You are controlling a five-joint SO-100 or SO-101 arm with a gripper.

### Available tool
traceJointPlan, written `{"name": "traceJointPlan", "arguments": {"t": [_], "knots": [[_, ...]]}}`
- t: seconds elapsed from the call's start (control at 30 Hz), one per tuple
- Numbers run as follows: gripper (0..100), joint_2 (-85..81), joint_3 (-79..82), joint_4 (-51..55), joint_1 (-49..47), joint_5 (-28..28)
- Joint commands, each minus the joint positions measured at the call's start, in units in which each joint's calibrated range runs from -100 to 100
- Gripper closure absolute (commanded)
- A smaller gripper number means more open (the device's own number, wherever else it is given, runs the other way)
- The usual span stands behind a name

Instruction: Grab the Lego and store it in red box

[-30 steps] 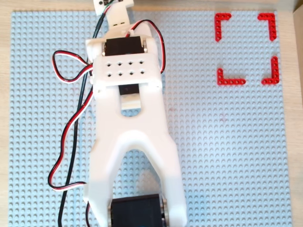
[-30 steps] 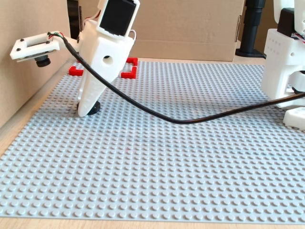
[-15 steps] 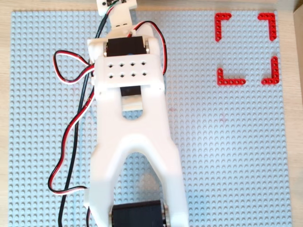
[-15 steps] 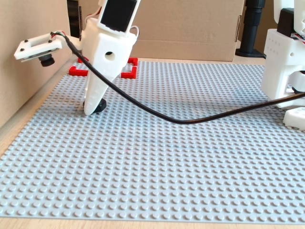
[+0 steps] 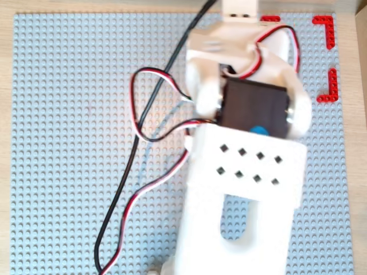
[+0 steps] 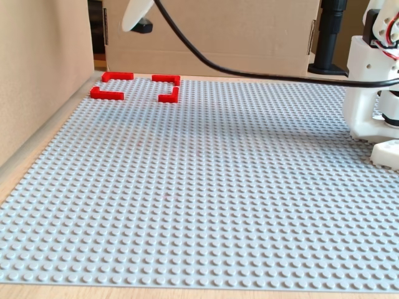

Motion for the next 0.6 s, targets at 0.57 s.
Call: {"name": "traceJointPlan", "arguments": {"t": [0.57], "knots": [[88,13.69,9.99,-29.71,12.28,-3.72]]}}
